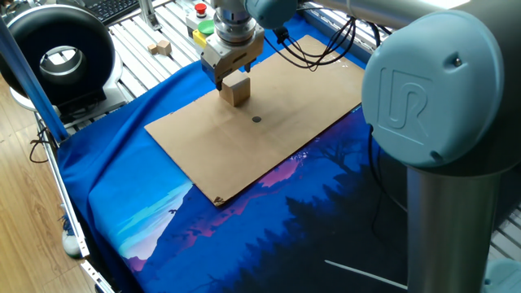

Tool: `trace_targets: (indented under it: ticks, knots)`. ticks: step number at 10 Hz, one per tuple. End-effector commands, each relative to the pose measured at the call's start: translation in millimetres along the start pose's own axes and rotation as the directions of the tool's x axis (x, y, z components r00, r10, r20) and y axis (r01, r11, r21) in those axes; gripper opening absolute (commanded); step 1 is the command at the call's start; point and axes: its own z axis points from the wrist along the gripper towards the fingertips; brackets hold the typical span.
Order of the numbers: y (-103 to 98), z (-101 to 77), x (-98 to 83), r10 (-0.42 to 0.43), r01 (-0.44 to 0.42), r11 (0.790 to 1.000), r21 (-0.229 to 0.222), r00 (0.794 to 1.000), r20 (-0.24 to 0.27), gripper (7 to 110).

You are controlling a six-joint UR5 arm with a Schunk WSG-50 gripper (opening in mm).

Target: Grab the block and place it at the designated location

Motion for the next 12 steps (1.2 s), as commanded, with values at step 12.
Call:
trace_targets:
  ticks: [12]
  knots:
    - [3.9, -0.9, 3.2, 0.012, -0.012, 1.000, -0.022, 1.000, -0.014, 7]
